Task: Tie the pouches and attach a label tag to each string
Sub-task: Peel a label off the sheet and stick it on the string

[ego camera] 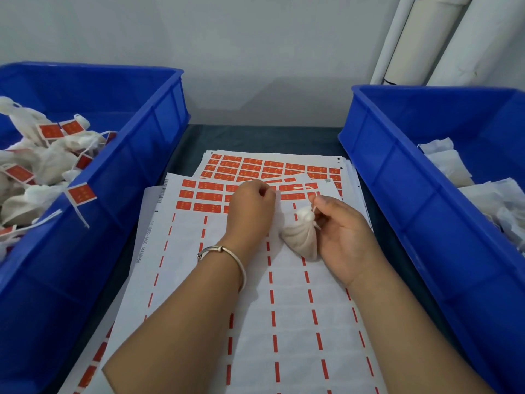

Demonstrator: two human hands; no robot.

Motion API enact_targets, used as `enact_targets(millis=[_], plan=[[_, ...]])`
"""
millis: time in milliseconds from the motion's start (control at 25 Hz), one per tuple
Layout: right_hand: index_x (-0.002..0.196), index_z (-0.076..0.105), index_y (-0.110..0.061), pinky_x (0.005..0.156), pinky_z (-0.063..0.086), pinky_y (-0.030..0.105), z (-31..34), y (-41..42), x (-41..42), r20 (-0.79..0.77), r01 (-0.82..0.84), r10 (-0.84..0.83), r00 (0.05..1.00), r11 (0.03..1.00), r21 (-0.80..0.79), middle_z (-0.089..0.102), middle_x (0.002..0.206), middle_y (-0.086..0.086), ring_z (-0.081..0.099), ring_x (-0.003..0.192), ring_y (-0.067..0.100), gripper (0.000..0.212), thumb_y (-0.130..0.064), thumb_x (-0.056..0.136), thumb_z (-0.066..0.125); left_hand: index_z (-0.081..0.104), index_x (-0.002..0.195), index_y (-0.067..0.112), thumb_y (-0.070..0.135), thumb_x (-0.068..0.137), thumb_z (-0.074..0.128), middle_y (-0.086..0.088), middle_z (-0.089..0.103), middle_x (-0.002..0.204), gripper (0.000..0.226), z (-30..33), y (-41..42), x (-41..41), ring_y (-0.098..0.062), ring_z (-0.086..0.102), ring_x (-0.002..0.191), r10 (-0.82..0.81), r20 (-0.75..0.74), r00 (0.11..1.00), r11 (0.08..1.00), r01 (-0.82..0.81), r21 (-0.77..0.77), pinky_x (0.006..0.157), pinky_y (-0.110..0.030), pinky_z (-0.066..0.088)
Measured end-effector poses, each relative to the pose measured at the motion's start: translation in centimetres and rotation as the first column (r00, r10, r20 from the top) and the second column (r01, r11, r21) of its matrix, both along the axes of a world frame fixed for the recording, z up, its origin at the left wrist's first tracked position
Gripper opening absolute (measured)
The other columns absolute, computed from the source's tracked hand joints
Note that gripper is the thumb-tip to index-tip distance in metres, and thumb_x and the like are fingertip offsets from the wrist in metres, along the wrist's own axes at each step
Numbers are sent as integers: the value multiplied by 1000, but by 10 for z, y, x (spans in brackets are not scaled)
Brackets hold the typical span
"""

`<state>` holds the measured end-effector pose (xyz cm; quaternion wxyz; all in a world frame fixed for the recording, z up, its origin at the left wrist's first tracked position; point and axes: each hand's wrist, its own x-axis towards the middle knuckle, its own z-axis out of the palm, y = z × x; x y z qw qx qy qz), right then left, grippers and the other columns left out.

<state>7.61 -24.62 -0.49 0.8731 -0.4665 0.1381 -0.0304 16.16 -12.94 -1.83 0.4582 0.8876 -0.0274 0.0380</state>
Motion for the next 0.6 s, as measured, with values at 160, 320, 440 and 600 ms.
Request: enact_targets(millis=[160,320,440,600], plan=[[81,75,-33,86,55,37,7,2,-2,-14,134,-151,988,916,-378,73,93,-13,69,91,14,7,-28,79,70,56,83,30,29,96,47,13,57,76,16,5,6,1,-10,58,68,76,-98,992,974,-95,-206,52,-13,37],[76,75,-33,69,56,22,17,1,-7,79,222,-210,974,855,-468,71,76,-9,68,71,9,4,-31,77,72,60,78,26,31,95,50,8,62,75,20,12,9,1,-11,63,69,113,-170,979,913,-170,-372,51,-13,42],[73,73,-29,61,52,14,22,2,-10,160,257,-202,966,785,-564,72,75,-12,68,72,5,8,-26,80,70,63,78,25,31,94,52,9,64,71,20,20,9,-3,-9,62,68,67,-174,982,888,-138,-438,52,-12,41],[69,72,-36,63,54,13,26,2,-13,225,296,-197,954,732,-613,72,76,-15,67,73,2,18,-25,83,68,63,79,24,25,94,53,15,67,65,18,38,6,-11,-6,66,67,-86,-163,983,811,-25,-584,61,-16,50]])
